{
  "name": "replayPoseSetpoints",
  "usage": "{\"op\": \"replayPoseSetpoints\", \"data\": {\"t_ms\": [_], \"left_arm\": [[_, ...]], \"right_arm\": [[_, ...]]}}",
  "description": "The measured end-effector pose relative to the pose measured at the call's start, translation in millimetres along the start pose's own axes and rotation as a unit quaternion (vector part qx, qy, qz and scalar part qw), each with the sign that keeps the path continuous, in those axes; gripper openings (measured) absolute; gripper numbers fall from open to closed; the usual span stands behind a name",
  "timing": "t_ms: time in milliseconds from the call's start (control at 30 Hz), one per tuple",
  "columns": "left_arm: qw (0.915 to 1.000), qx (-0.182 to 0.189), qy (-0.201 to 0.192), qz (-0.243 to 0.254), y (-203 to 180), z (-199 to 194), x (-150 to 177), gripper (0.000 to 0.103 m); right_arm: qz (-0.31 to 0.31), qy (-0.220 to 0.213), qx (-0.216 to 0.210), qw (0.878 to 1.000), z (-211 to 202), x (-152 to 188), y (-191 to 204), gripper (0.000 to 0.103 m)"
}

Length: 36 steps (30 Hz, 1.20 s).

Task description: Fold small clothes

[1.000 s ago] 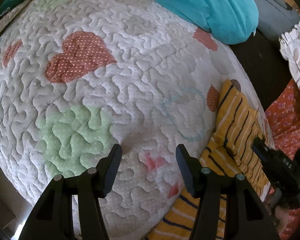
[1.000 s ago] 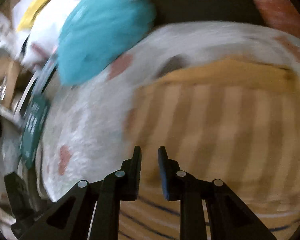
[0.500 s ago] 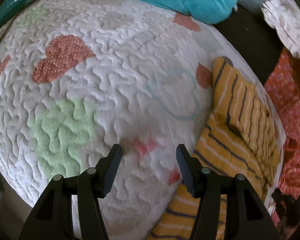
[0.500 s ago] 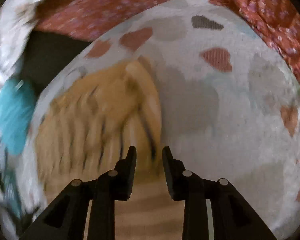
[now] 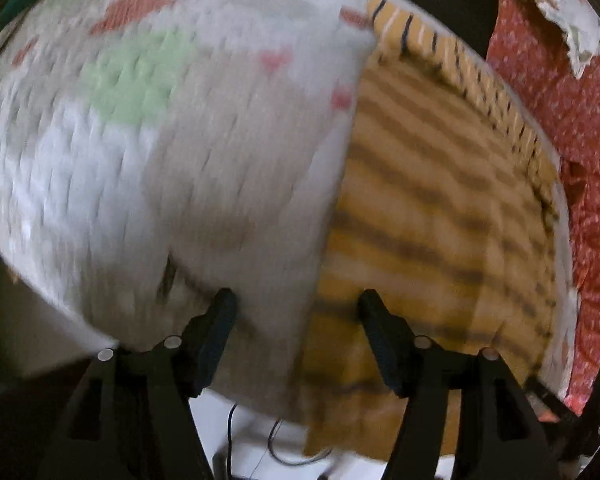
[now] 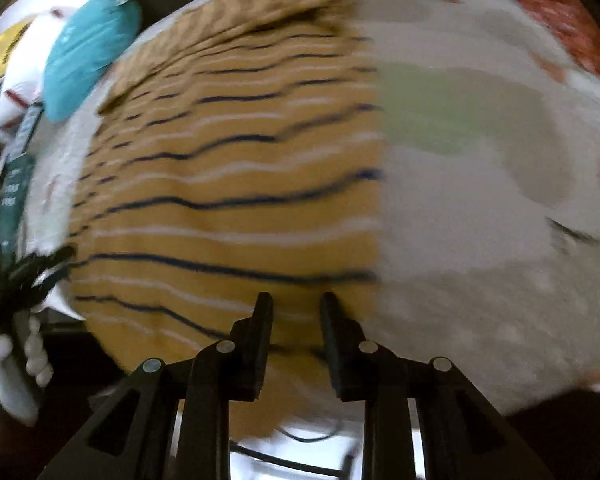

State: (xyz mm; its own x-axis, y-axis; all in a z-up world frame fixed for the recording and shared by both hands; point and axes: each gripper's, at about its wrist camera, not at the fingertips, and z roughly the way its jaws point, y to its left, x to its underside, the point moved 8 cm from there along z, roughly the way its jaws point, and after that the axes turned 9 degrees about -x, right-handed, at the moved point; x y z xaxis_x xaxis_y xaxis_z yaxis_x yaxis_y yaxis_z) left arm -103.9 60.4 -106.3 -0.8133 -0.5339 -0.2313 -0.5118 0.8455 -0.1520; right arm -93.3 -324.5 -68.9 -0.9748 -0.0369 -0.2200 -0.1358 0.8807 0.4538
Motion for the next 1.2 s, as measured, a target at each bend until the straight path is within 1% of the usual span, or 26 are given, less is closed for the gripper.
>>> {"op": "replayPoseSetpoints", "data": {"t_ms": [33,67,100,133,167,233,333,367,433,500,533,633,700,733,767,800,833,867,900,933,967,1000,1033,1067,1133,1200], "left_arm": [[1.0000,-0.001,0.000,0.003,0.9,-0.9,3.5,0.063],[1.0000,0.000,0.002,0.005,1.9,-1.0,6.0,0.064],[1.0000,0.002,0.005,0.003,3.4,-0.1,8.1,0.064],[0.9999,0.008,0.012,-0.002,5.3,1.5,11.0,0.064],[0.9997,0.014,0.017,-0.007,5.9,3.1,12.8,0.065],[0.9991,0.030,0.025,-0.015,5.4,3.8,17.1,0.068],[0.9978,0.052,0.036,-0.020,0.8,3.5,26.6,0.074],[0.9964,0.068,0.045,-0.023,-2.6,4.8,30.8,0.074],[0.9935,0.093,0.061,-0.023,-10.8,8.0,39.7,0.076],[0.9923,0.100,0.071,-0.014,-15.9,8.1,48.9,0.078],[0.9915,0.105,0.077,-0.007,-21.7,9.8,54.6,0.081],[0.9914,0.099,0.084,0.019,-37.0,12.6,67.1,0.085],[0.9914,0.089,0.089,0.036,-44.7,14.4,74.8,0.085],[0.9908,0.088,0.095,0.041,-44.9,14.2,78.7,0.082],[0.9903,0.082,0.103,0.046,-44.8,14.8,81.9,0.074],[0.9900,0.073,0.110,0.049,-44.1,15.4,85.7,0.054],[0.9906,0.063,0.111,0.049,-40.9,13.9,88.2,0.043],[0.9904,0.068,0.112,0.045,-40.9,13.0,85.7,0.032],[0.9879,0.094,0.120,0.032,-41.8,8.5,87.2,0.007],[0.9863,0.108,0.122,0.023,-40.6,4.2,89.1,0.008],[0.9876,0.104,0.116,0.018,-38.7,-1.1,89.2,0.008],[0.9883,0.103,0.112,0.018,-37.7,-4.8,90.8,0.008],[0.9886,0.103,0.109,0.015,-36.7,-9.7,92.5,0.008],[0.9888,0.105,0.106,0.010,-35.1,-15.9,94.7,0.008],[0.9887,0.109,0.103,0.001,-32.0,-27.1,101.1,0.008],[0.9889,0.111,0.099,-0.006,-24.4,-39.4,104.9,0.008]], "right_arm": [[0.009,-0.004,0.003,1.000,-6.8,0.4,-12.1,0.030],[0.018,-0.006,0.021,1.000,-13.2,4.1,-22.5,0.038],[0.025,-0.010,0.031,0.999,-17.0,2.9,-30.8,0.051],[0.037,-0.022,0.031,0.999,-23.4,4.9,-38.2,0.052],[0.049,-0.031,0.018,0.998,-27.1,5.9,-41.7,0.052],[0.072,-0.043,-0.031,0.996,-29.9,8.2,-40.2,0.052],[0.110,-0.050,-0.108,0.987,-25.1,9.4,-33.3,0.052],[0.120,-0.048,-0.123,0.984,-20.7,9.4,-30.3,0.052],[0.135,-0.041,-0.142,0.980,-12.2,13.8,-26.6,0.052],[0.140,-0.035,-0.154,0.978,-1.0,15.2,-17.9,0.053],[0.141,-0.031,-0.163,0.976,4.9,16.2,-12.5,0.054],[0.152,-0.029,-0.183,0.971,16.9,18.6,3.3,0.059],[0.151,-0.028,-0.184,0.971,18.2,21.2,7.7,0.063],[0.149,-0.028,-0.178,0.972,20.7,23.3,11.4,0.064],[0.147,-0.029,-0.170,0.974,22.7,22.9,14.0,0.065],[0.140,-0.031,-0.157,0.977,24.3,22.5,17.8,0.067],[0.133,-0.031,-0.148,0.979,26.0,22.9,19.9,0.067],[0.123,-0.029,-0.136,0.983,27.8,23.2,22.7,0.065],[0.113,-0.025,-0.122,0.986,29.0,24.2,24.4,0.054],[0.103,-0.018,-0.102,0.989,30.5,25.2,25.6,0.033],[0.093,-0.009,-0.086,0.992,31.6,26.5,25.7,0.022],[0.091,-0.002,-0.092,0.992,31.6,27.6,26.2,0.012],[0.100,0.003,-0.109,0.989,31.3,28.1,27.4,0.009],[0.108,0.002,-0.117,0.987,28.5,28.2,26.2,0.008],[0.113,-0.002,-0.128,0.985,21.4,28.4,26.2,0.007],[0.110,-0.003,-0.131,0.985,14.4,29.8,28.2,0.007]]}}
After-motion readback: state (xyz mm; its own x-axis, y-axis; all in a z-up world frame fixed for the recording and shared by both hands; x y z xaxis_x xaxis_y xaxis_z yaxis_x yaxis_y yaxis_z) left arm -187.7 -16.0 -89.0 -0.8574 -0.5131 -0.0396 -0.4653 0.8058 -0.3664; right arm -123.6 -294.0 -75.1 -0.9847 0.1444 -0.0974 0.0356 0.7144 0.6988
